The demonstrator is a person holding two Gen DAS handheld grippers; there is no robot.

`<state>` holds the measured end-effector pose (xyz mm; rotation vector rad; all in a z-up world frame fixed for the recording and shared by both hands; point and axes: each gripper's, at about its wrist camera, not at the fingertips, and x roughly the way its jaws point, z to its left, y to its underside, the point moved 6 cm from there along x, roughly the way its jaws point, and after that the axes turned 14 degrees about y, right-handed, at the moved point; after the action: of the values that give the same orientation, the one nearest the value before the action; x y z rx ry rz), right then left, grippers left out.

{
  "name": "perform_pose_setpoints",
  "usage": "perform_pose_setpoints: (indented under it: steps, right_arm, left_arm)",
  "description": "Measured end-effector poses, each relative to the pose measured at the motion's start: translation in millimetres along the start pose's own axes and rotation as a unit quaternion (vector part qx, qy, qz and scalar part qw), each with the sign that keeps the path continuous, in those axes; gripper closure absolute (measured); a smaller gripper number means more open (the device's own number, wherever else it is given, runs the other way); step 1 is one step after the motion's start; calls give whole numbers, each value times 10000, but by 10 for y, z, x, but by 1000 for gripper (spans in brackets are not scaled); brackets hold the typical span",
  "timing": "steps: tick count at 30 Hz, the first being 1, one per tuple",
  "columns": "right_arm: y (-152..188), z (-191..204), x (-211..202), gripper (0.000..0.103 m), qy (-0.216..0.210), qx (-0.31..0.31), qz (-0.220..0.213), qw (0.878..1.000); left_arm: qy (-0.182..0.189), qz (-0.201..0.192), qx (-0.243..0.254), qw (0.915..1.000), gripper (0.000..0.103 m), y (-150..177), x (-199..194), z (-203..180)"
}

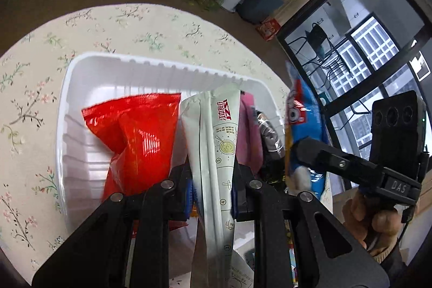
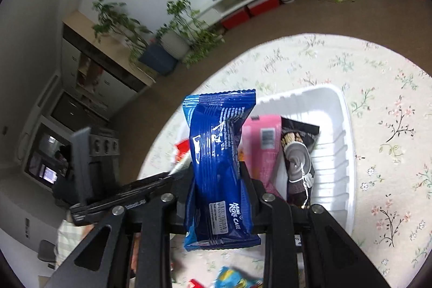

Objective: Organize snacks
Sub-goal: 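Lower the white packet and blue Rolls Cake packet into the white tray and release both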

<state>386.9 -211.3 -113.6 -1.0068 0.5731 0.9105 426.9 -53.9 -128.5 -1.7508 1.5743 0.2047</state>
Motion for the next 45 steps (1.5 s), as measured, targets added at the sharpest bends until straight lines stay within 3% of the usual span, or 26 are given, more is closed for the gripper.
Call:
perform_pose_setpoints:
  steps: [15, 26, 39, 41, 43, 44, 45]
  right_arm:
    - [166, -91, 225, 73, 508, -179, -14, 9985]
    - [155, -72, 152, 73, 692, -231, -197, 9971]
    - [117, -129, 239, 70, 853, -204, -118, 9961]
    - [115, -120, 221, 68, 876, -207, -130, 9959]
    - [127, -129, 215, 59, 954, -238, -128, 9951]
    - [135, -128, 207, 56, 970, -259, -137, 9949]
    - [139, -127, 201, 56, 971, -275, -140, 9948]
  left_arm:
    - [46, -23, -358, 9993, 85, 314, 159, 100]
    - [12, -265, -155, 9995, 85, 47, 160, -34]
    - [-373, -296, -378, 9982, 83, -88, 252, 268]
    - [-432, -293, -345, 9980, 79, -94, 264, 257]
    - [-421, -324, -328, 9980, 65, -107, 264, 233]
    - [-357, -340, -302, 9983, 51, -121, 273, 198]
    - [-340, -339, -269, 9985, 43, -110, 291, 167]
